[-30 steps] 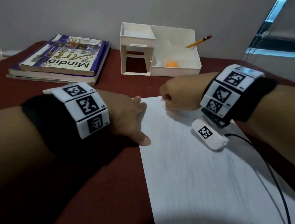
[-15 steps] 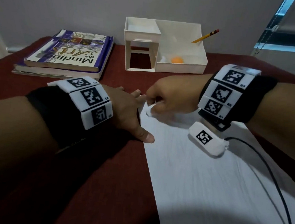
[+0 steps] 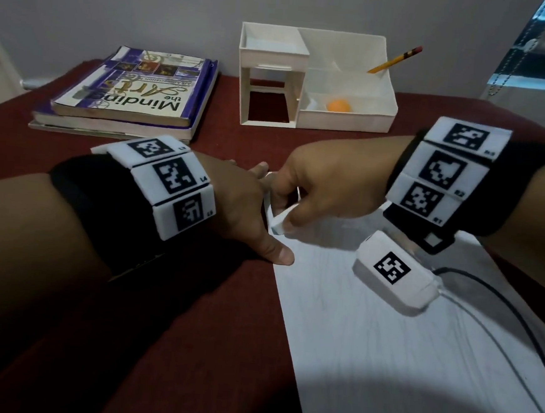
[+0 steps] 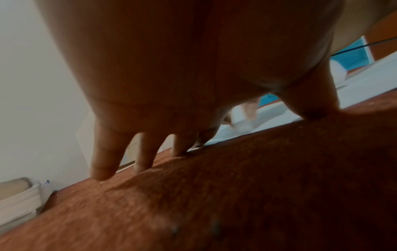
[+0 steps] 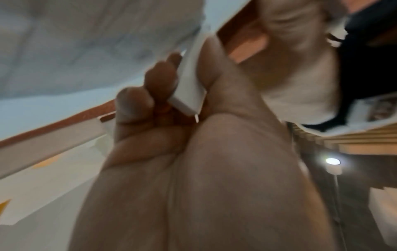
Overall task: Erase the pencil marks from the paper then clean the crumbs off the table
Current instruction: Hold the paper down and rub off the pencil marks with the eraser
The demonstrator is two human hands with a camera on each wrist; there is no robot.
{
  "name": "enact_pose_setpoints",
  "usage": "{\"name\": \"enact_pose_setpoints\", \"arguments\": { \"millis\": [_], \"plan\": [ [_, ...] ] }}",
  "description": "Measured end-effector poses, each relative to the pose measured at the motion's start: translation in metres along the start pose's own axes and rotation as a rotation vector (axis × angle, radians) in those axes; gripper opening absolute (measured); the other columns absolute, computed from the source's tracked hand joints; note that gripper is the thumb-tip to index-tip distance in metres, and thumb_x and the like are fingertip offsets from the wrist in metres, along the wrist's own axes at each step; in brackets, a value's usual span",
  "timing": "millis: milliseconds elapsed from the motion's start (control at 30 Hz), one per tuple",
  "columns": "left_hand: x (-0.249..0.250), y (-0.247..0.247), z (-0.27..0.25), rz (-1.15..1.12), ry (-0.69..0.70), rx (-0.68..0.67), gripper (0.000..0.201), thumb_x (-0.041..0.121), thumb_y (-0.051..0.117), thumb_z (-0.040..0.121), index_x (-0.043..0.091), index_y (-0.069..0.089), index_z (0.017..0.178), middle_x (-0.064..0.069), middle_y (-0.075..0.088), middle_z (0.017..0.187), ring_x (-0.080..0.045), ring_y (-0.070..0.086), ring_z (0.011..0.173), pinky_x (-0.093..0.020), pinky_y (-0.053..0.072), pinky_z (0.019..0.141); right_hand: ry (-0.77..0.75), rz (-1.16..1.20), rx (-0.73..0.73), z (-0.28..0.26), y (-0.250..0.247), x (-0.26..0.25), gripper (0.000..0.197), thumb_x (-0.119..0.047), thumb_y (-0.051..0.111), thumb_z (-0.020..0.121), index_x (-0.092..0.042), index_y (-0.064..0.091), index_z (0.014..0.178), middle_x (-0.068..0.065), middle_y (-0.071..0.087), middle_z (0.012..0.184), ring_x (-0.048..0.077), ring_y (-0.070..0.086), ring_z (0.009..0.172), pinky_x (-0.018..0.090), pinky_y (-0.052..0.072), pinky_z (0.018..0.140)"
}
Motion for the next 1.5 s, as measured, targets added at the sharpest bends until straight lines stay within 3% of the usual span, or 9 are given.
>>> {"name": "enact_pose_setpoints", "arguments": {
  "millis": [167,333,467,667,767,933,1167,1300,1500],
  "plan": [
    [-0.005,0.002,0.002,0.016,-0.068,0.0,0.117,0.081,0.052,0.07,0.037,-0.018,0.152,0.009,-0.017,0.162,-0.018,-0.008,0.149,-0.043,0.002,0.119,0.059,-0.186,0.188,0.004,-0.011,0.006,0.017,-0.034,0.063,0.095,-0.018,0.069,0.097,-0.006,0.064,0.083,0.014,0.061,0.081,0.026,0.044,0.067],
    [-0.003,0.001,0.003,0.018,-0.024,0.003,0.108,0.08,0.052,0.072,0.037,-0.003,0.155,0.011,-0.016,0.162,-0.02,-0.007,0.15,-0.046,0.0,0.119,0.028,-0.053,-0.01,-0.007,0.001,-0.004,0.011,-0.037,0.069,0.091,-0.026,0.071,0.093,-0.007,0.068,0.077,0.005,0.061,0.066,0.012,0.044,0.056],
    [-0.011,0.002,0.007,0.063,-0.108,-0.01,0.128,0.09,0.048,0.061,0.03,-0.016,0.154,0.006,-0.016,0.163,-0.028,-0.002,0.151,-0.049,0.008,0.118,0.2,-0.229,0.178,-0.012,-0.019,0.031,0.017,-0.035,0.061,0.096,-0.02,0.07,0.093,-0.01,0.06,0.077,0.005,0.052,0.067,0.019,0.037,0.056],
    [0.016,-0.005,-0.016,0.157,0.05,0.066,0.099,0.079,0.047,0.078,0.032,0.006,0.155,-0.003,-0.004,0.164,-0.026,0.008,0.151,-0.053,0.019,0.119,0.411,-0.009,0.062,-0.044,-0.031,0.086,0.017,-0.043,0.066,0.091,-0.026,0.068,0.085,-0.004,0.074,0.071,0.011,0.065,0.056,0.025,0.05,0.057],
    [0.032,0.005,-0.024,0.155,0.065,0.025,0.098,0.081,0.045,0.077,0.028,0.012,0.152,-0.004,0.017,0.16,-0.026,0.032,0.142,-0.048,0.036,0.11,0.418,-0.082,-0.01,-0.044,-0.015,0.095,0.02,-0.042,0.063,0.092,-0.024,0.068,0.086,-0.006,0.073,0.066,0.014,0.067,0.059,0.026,0.051,0.058],
    [0.063,0.005,-0.028,0.232,0.08,0.108,0.094,0.087,0.042,0.072,0.019,0.034,0.138,-0.005,0.042,0.139,-0.026,0.045,0.123,-0.043,0.038,0.102,0.278,-0.145,0.077,-0.037,-0.012,0.068,0.018,-0.036,0.062,0.094,-0.023,0.066,0.083,-0.008,0.065,0.07,0.01,0.06,0.066,0.025,0.044,0.058],
    [0.061,0.011,-0.028,0.179,0.059,0.037,0.085,0.082,0.046,0.076,0.025,0.027,0.135,-0.008,0.037,0.137,-0.031,0.05,0.117,-0.046,0.046,0.094,0.28,-0.258,0.161,-0.03,-0.017,0.069,0.016,-0.032,0.06,0.096,-0.02,0.068,0.091,-0.005,0.066,0.089,0.014,0.058,0.079,0.025,0.042,0.061],
    [0.062,0.011,-0.027,0.207,0.063,0.053,0.092,0.081,0.044,0.078,0.022,0.019,0.144,-0.009,0.034,0.142,-0.033,0.046,0.122,-0.046,0.042,0.096,0.158,-0.09,0.081,-0.021,-0.004,0.046,0.017,-0.035,0.063,0.094,-0.022,0.069,0.085,-0.009,0.063,0.074,0.003,0.056,0.066,0.02,0.041,0.057],
    [0.063,0.012,-0.026,0.213,0.06,0.037,0.099,0.082,0.043,0.079,0.024,0.008,0.151,-0.01,0.024,0.153,-0.035,0.04,0.132,-0.048,0.039,0.104,0.215,-0.251,0.217,-0.01,-0.018,0.053,0.018,-0.027,0.058,0.096,-0.016,0.065,0.085,-0.009,0.056,0.074,0.013,0.053,0.072,0.019,0.033,0.055]
  ]
}}
Point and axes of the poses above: each hand's wrist, its own z-axis towards the middle knuckle, its own y-axis out of the palm, x = y × z, the point moved 6 cm from there along z, towards the middle knuckle
